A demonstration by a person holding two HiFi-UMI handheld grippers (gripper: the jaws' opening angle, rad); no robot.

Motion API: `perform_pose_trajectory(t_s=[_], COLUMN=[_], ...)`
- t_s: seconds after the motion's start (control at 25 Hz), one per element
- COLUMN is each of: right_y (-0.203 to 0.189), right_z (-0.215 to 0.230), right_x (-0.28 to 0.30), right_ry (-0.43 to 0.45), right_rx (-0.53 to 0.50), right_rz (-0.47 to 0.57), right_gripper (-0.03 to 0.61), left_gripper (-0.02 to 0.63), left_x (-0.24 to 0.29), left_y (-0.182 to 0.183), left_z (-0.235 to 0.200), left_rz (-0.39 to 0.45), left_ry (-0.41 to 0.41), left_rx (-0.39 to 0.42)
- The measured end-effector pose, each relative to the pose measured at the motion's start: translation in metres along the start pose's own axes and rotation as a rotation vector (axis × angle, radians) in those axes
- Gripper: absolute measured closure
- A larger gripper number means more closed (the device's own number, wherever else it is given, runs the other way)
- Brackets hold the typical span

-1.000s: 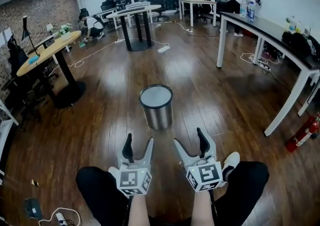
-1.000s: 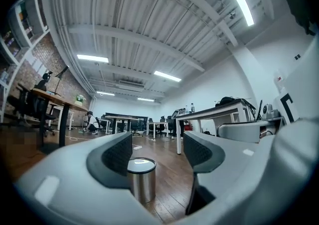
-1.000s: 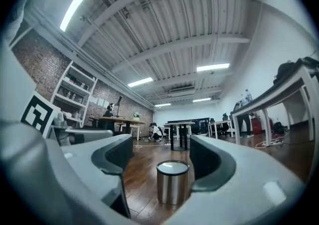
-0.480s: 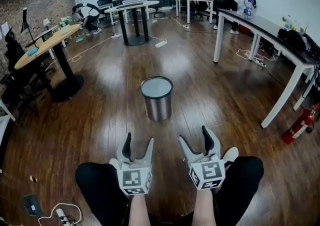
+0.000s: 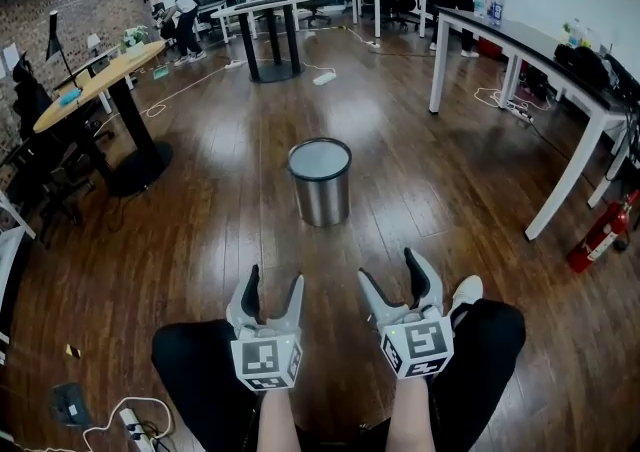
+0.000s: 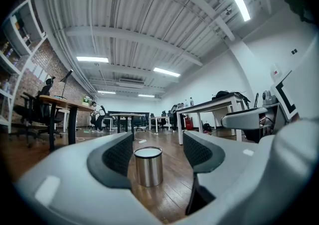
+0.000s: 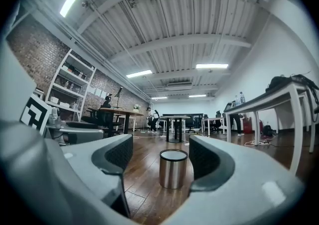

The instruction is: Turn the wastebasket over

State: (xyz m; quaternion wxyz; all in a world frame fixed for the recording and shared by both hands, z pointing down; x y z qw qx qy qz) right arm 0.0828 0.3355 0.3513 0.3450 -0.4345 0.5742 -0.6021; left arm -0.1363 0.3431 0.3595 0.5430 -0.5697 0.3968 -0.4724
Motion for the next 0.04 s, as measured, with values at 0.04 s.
perform_pose_trajectory(t_s=[0.04], right_y=[-0.0004], right_z=[-0.0033], right_x=[-0.0028], right_ry=[0.0], right_rx=[-0.001], right_rz=[-0.001], right_gripper=[0.242], left_gripper=[0.279], left_x=[-0.0038], left_y=[-0.0009], left_z=[-0.0009], left_rz=[-0.002], left_ry=[-0.001], left_rx=[-0.001])
Point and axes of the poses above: the fingertips, and each gripper's own axes: x forward along the fingers, z to its right, y out of its top, the point moved 7 cm from there along -x, backward along the fingers, and after that the axes turned 11 degrees about -z, right-handed, at the moved point
